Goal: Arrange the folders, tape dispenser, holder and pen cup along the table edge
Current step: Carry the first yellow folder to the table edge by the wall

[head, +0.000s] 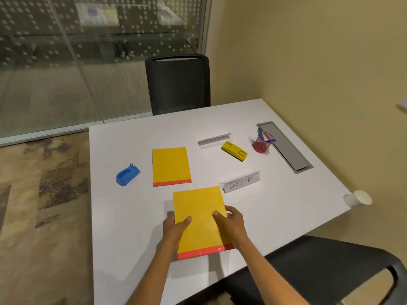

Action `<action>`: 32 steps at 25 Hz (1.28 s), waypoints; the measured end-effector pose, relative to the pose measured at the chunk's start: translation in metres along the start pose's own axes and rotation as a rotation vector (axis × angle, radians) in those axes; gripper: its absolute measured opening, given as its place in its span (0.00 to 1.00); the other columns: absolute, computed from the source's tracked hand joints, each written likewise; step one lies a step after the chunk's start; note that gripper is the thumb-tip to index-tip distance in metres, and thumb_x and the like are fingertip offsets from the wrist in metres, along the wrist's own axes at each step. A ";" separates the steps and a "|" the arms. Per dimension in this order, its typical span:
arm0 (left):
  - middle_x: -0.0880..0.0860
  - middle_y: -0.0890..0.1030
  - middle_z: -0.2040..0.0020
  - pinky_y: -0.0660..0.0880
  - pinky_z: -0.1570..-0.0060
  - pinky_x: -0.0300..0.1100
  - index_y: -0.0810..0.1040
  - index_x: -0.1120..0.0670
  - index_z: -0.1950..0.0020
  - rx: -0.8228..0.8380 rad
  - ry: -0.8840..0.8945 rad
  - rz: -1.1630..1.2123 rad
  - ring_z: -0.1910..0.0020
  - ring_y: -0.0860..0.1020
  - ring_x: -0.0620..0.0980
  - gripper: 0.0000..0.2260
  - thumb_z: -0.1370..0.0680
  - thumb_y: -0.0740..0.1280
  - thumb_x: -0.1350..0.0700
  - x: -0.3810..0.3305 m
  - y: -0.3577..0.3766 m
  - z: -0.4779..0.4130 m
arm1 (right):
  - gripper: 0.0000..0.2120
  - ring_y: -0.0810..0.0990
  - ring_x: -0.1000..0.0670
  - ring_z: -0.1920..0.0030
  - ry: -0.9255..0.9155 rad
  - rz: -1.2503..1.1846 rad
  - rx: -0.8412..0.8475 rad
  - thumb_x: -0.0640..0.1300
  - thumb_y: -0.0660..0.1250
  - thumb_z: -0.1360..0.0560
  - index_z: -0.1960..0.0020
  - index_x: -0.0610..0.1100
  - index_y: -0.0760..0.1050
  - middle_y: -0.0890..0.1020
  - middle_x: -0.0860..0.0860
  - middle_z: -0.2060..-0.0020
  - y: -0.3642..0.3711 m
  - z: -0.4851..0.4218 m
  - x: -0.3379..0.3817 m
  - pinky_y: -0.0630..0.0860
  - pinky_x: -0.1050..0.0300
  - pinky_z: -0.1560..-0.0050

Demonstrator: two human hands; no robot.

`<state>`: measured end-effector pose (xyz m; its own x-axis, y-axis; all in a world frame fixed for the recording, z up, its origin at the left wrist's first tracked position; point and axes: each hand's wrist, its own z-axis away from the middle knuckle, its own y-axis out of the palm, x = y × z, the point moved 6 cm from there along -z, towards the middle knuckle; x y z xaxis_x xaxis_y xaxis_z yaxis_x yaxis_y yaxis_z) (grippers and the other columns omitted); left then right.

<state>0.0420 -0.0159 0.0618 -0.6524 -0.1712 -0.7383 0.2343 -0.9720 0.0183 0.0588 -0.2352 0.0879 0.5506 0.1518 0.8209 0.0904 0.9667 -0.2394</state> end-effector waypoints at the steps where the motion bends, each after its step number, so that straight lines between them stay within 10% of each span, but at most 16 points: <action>1: 0.63 0.83 0.44 0.79 0.44 0.59 0.79 0.61 0.40 -0.017 0.019 0.024 0.47 0.82 0.64 0.14 0.25 0.73 0.59 -0.002 0.001 0.007 | 0.22 0.85 0.48 0.54 -0.015 0.003 0.003 0.49 0.76 0.30 0.39 0.46 0.75 0.85 0.48 0.55 -0.002 0.001 0.004 0.81 0.52 0.53; 19: 0.62 0.84 0.45 0.79 0.42 0.63 0.81 0.53 0.51 -0.253 0.189 0.114 0.47 0.82 0.62 0.06 0.26 0.75 0.58 -0.040 0.114 0.112 | 0.20 0.81 0.49 0.55 -0.218 0.113 0.141 0.43 0.75 0.28 0.38 0.41 0.75 0.83 0.42 0.46 -0.121 -0.008 0.073 0.75 0.63 0.62; 32: 0.61 0.83 0.43 0.79 0.43 0.59 0.79 0.58 0.44 -0.256 0.263 0.105 0.47 0.82 0.61 0.12 0.25 0.74 0.60 -0.064 0.234 0.121 | 0.22 0.81 0.40 0.44 -0.247 0.133 0.165 0.41 0.75 0.28 0.37 0.39 0.75 0.82 0.39 0.43 -0.236 -0.049 0.109 0.78 0.43 0.40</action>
<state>0.0510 -0.2515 0.1946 -0.4154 -0.1884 -0.8899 0.4846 -0.8738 -0.0412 0.1383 -0.4565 0.2084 0.3290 0.3047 0.8938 -0.1156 0.9524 -0.2821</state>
